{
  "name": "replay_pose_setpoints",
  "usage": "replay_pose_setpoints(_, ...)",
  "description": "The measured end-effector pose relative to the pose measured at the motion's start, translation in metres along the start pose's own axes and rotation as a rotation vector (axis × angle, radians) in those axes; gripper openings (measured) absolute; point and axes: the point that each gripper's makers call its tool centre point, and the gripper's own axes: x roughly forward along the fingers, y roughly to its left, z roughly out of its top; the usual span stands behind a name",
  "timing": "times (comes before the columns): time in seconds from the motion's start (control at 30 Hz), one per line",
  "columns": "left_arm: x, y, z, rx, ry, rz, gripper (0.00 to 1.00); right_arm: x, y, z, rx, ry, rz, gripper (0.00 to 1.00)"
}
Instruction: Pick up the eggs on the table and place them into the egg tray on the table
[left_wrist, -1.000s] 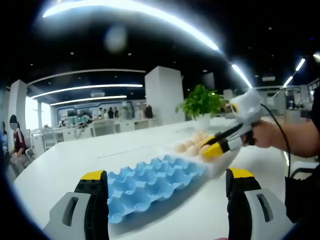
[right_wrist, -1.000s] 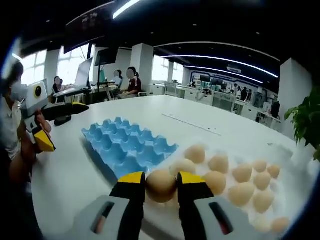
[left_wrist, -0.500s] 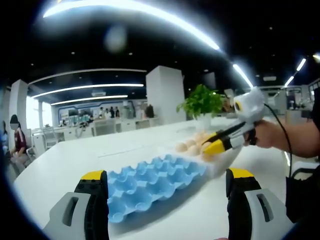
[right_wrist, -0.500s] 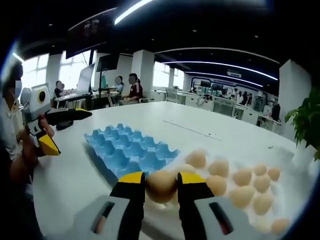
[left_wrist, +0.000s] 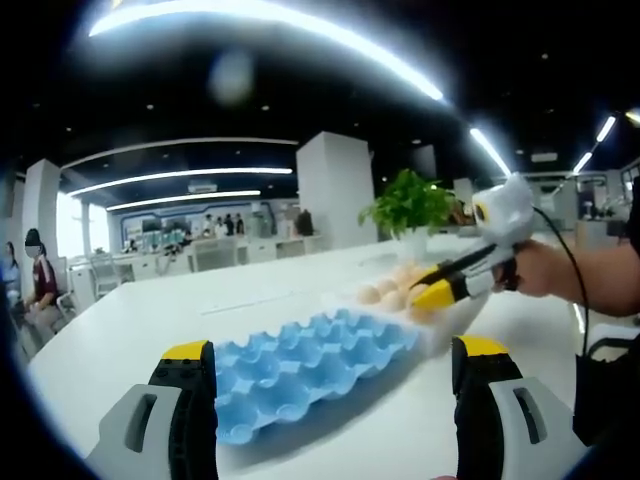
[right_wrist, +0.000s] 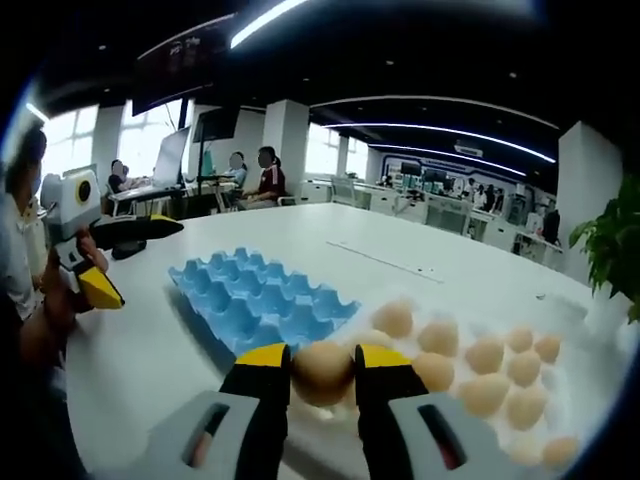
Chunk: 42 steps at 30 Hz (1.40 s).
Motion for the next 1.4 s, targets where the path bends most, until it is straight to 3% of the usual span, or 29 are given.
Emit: replay_pose_setpoints(1.4, 0.003, 0.000, 0.002, 0.006, 0.011, -0.004, 1.00, -0.001, -0.012, -0.006, 0.108, -0.027, -0.020, 0.26)
